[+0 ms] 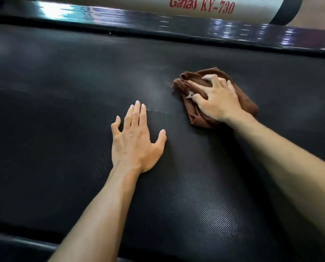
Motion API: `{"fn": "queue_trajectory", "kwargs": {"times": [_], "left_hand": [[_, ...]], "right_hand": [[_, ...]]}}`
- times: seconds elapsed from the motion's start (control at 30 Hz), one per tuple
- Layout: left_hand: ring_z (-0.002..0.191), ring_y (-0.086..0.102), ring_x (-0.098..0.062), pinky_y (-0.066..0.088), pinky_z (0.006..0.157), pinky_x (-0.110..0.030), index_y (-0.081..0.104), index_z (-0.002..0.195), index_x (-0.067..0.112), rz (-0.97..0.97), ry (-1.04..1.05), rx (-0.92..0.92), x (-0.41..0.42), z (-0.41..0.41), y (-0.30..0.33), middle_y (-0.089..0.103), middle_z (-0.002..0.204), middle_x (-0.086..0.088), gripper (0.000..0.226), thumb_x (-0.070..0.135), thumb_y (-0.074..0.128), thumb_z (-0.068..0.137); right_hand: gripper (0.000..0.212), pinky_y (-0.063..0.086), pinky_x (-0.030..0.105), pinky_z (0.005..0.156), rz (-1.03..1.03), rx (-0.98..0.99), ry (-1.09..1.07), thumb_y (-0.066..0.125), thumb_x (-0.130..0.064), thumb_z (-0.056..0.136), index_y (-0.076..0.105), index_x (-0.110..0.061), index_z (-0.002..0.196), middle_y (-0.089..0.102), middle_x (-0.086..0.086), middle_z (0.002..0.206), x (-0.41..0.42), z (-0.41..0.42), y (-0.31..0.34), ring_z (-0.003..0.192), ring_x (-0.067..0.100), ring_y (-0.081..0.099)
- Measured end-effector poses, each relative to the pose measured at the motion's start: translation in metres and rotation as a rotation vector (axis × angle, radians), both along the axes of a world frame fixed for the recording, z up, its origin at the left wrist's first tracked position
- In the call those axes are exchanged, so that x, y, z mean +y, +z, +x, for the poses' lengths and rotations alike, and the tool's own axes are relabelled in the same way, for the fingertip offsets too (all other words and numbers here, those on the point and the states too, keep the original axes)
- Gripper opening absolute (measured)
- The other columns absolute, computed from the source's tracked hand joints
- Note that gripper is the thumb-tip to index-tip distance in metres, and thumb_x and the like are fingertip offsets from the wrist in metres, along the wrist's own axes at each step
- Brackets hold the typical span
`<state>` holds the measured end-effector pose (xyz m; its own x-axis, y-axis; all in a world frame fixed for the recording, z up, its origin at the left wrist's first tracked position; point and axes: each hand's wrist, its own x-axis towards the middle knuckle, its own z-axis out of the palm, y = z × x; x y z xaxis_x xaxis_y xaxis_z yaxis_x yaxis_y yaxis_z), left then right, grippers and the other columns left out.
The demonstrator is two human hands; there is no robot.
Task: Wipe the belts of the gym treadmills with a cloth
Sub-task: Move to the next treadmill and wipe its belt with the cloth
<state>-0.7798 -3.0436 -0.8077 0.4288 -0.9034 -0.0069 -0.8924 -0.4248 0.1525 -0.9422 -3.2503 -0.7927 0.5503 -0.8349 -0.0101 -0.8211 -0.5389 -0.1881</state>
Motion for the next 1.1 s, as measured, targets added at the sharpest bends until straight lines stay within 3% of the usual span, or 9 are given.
{"fn": "queue_trajectory", "kwargs": {"times": [0.1, 0.2, 0.3, 0.43, 0.5, 0.63, 0.8, 0.97, 1.1], "left_hand": [[0.158, -0.007, -0.01, 0.005, 0.127, -0.047, 0.001, 0.164, 0.017, 0.002, 0.0, -0.002, 0.0, 0.0, 0.0, -0.007, 0.172, 0.003, 0.092, 0.069, 0.007, 0.088], [0.157, -0.01, -0.009, 0.004, 0.127, -0.046, -0.002, 0.164, 0.017, -0.004, -0.003, -0.014, 0.001, 0.002, -0.003, -0.009, 0.172, 0.004, 0.092, 0.068, 0.007, 0.089], [0.156, -0.012, -0.008, 0.004, 0.127, -0.045, -0.006, 0.164, 0.018, 0.001, -0.008, -0.007, 0.001, 0.004, -0.004, -0.012, 0.171, 0.006, 0.089, 0.069, 0.006, 0.092], [0.157, -0.01, -0.007, 0.006, 0.127, -0.044, -0.003, 0.164, 0.019, -0.002, -0.01, -0.011, -0.002, 0.004, -0.001, -0.009, 0.172, 0.006, 0.092, 0.071, 0.006, 0.089], [0.157, -0.009, -0.007, 0.006, 0.126, -0.043, -0.001, 0.164, 0.019, -0.007, -0.009, -0.016, -0.003, 0.003, -0.001, -0.008, 0.172, 0.007, 0.095, 0.071, 0.002, 0.085], [0.157, -0.009, -0.007, 0.004, 0.126, -0.043, 0.0, 0.164, 0.018, -0.013, -0.012, -0.013, -0.001, 0.003, -0.003, -0.008, 0.172, 0.006, 0.096, 0.071, 0.002, 0.085], [0.157, -0.009, -0.007, 0.004, 0.126, -0.043, 0.0, 0.164, 0.017, -0.014, -0.015, -0.016, -0.001, 0.002, -0.003, -0.008, 0.172, 0.005, 0.095, 0.07, 0.002, 0.085], [0.156, -0.009, -0.006, 0.005, 0.126, -0.043, -0.002, 0.164, 0.018, 0.001, -0.004, -0.016, -0.002, 0.003, -0.003, -0.009, 0.172, 0.007, 0.095, 0.07, 0.001, 0.084], [0.156, -0.01, -0.005, 0.004, 0.126, -0.043, -0.001, 0.164, 0.019, 0.01, -0.015, -0.011, -0.002, 0.004, -0.001, -0.008, 0.172, 0.008, 0.089, 0.07, 0.007, 0.091]], "right_hand": [[0.047, 0.006, 0.057, 0.126, 0.009, -0.015, -0.141, 0.038, -0.06, 0.102, 0.047, -0.054, 0.147, 0.031, 0.001, 0.16, -0.031, 0.024, 0.002, 0.151, 0.027, 0.023], [0.053, 0.004, 0.062, 0.124, 0.012, -0.02, -0.237, 0.036, -0.063, 0.102, 0.05, -0.043, 0.149, 0.025, 0.008, 0.164, -0.047, 0.086, 0.005, 0.152, 0.032, 0.021], [0.053, 0.0, 0.062, 0.125, 0.04, 0.006, -0.015, 0.035, -0.063, 0.103, 0.042, -0.049, 0.153, 0.015, 0.01, 0.17, -0.032, 0.148, 0.008, 0.156, 0.033, 0.012], [0.054, 0.002, 0.059, 0.126, 0.035, 0.047, 0.188, 0.034, -0.066, 0.101, 0.037, -0.055, 0.154, 0.023, 0.004, 0.166, -0.027, 0.15, 0.01, 0.155, 0.029, 0.016], [0.055, 0.001, 0.057, 0.126, 0.027, 0.039, 0.104, 0.034, -0.065, 0.102, 0.038, -0.051, 0.154, 0.023, 0.006, 0.166, -0.049, 0.116, 0.012, 0.155, 0.03, 0.017], [0.065, -0.001, 0.055, 0.127, 0.06, 0.003, -0.291, 0.036, -0.067, 0.099, 0.046, -0.034, 0.155, 0.02, 0.007, 0.167, -0.099, 0.043, 0.008, 0.156, 0.031, 0.015], [0.06, -0.001, 0.064, 0.125, 0.019, -0.019, -0.433, 0.036, -0.064, 0.101, 0.05, -0.034, 0.152, 0.017, 0.01, 0.168, -0.089, 0.07, 0.007, 0.156, 0.033, 0.013], [0.058, 0.0, 0.062, 0.125, 0.027, 0.034, -0.064, 0.034, -0.065, 0.102, 0.041, -0.044, 0.156, 0.015, 0.009, 0.17, -0.048, 0.133, 0.01, 0.156, 0.034, 0.013], [0.058, -0.001, 0.057, 0.127, 0.062, 0.011, 0.216, 0.038, -0.062, 0.102, 0.038, -0.046, 0.157, 0.021, 0.0, 0.171, -0.037, 0.144, 0.011, 0.158, 0.022, 0.016]]}}
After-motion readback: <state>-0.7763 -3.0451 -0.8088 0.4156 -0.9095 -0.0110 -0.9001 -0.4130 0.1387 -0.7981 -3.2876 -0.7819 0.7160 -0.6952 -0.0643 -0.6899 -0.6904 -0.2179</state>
